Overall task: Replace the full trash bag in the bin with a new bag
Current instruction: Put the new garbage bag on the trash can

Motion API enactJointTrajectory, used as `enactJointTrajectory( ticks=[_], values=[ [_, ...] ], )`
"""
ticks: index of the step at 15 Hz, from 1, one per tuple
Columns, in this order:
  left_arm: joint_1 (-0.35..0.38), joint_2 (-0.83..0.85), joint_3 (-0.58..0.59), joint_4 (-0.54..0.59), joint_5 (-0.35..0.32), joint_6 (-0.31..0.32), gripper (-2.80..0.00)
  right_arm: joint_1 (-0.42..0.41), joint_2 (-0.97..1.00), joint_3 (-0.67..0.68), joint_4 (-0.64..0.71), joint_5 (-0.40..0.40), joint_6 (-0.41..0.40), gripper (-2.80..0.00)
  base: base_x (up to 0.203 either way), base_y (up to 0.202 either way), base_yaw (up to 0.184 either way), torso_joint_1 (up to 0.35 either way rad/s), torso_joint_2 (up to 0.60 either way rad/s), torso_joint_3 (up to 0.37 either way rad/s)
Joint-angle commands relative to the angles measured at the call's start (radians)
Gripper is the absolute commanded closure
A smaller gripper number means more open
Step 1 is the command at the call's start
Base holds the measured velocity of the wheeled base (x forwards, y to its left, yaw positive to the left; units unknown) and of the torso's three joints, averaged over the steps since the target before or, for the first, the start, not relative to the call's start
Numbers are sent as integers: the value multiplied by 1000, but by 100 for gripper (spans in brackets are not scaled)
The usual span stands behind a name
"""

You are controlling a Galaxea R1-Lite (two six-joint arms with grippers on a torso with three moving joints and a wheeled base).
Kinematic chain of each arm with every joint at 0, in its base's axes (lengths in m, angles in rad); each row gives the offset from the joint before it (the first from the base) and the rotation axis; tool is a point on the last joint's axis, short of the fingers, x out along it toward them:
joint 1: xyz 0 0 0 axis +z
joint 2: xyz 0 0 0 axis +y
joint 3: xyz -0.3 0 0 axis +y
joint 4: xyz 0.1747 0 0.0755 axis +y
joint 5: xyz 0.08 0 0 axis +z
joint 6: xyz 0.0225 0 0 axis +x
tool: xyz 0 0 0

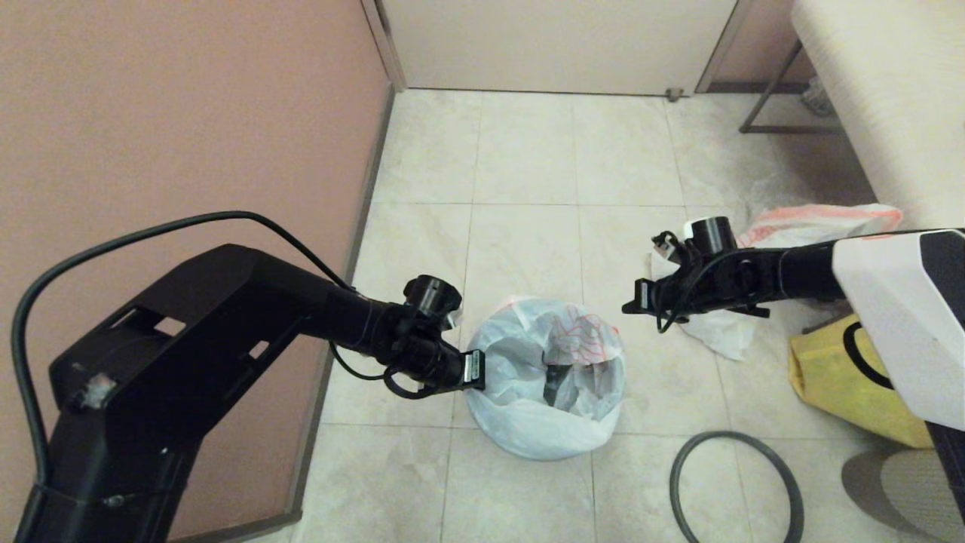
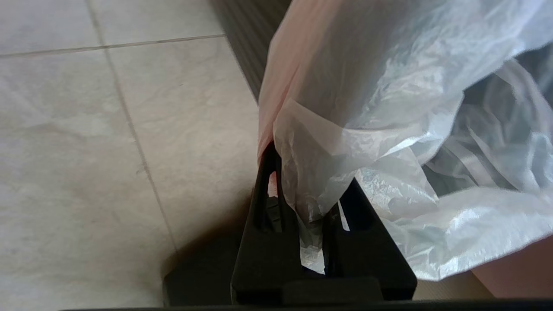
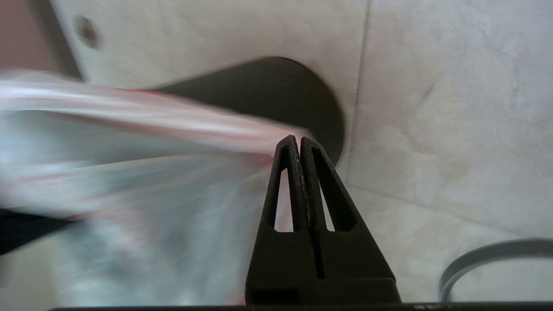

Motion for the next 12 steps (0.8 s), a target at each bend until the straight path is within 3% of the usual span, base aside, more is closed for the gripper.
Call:
enactJointTrajectory(
  ticks=[1, 4, 7, 9, 10, 12],
  values=[
    [-14, -27, 4, 1, -5, -9, 0, 1, -153, 54, 36, 19, 27, 0, 0, 0, 0, 0, 0, 0],
    [-11, -28, -5, -1, -5, -25, 0, 9, -282, 260, 163, 49, 36, 0, 0, 0, 0, 0, 0, 0],
    [-8, -39, 2, -51, -6, -68, 0, 10, -455, 496, 133, 45, 70, 0, 0, 0, 0, 0, 0, 0],
    [-11, -16, 4, -115, 19, -125, 0, 4, -562, 643, 78, -37, 81, 0, 0, 0, 0, 0, 0, 0],
    [-9, -14, 4, -139, 42, -139, -280, -2, -605, 706, 63, -80, 85, 0, 0, 0, 0, 0, 0, 0],
    [-18, -22, 5, -146, 62, -157, -280, -5, -678, 828, 39, -113, 89, 0, 0, 0, 0, 0, 0, 0]
  ],
)
